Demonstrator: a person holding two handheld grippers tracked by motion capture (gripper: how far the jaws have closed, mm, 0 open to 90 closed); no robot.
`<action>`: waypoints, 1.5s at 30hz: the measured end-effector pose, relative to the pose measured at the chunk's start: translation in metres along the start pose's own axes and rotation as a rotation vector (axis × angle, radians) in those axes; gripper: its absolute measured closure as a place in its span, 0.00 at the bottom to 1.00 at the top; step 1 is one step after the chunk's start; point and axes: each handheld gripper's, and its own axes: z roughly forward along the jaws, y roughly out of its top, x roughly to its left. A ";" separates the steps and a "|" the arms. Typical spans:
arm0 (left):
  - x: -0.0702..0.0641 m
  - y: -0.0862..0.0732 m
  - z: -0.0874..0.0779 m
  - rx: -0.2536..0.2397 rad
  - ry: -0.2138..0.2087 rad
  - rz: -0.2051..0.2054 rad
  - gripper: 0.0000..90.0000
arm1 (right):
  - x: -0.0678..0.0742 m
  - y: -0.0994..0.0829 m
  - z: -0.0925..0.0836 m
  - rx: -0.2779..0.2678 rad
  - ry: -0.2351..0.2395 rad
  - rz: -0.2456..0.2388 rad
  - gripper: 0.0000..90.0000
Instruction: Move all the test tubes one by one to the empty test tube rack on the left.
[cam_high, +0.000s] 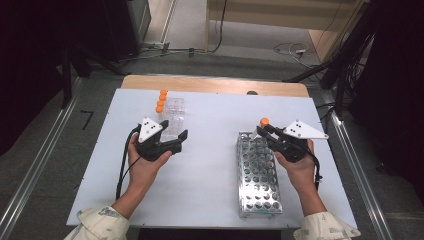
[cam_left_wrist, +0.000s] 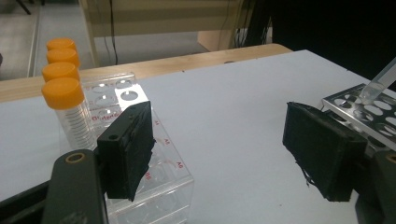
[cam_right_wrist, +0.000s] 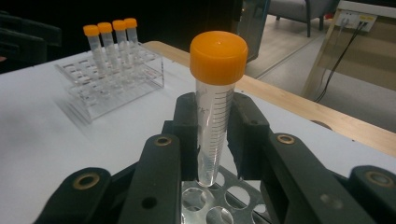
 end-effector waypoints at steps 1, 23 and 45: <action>-0.001 0.000 0.000 -0.005 -0.003 -0.003 0.28 | 0.000 0.001 -0.002 -0.005 0.010 0.006 0.80; -0.042 0.017 -0.013 -0.031 -0.193 0.050 0.15 | 0.051 0.019 0.001 0.041 0.158 -0.024 0.80; -0.073 0.021 -0.024 -0.067 -0.313 0.108 0.19 | 0.096 0.015 0.027 0.146 0.264 -0.060 0.80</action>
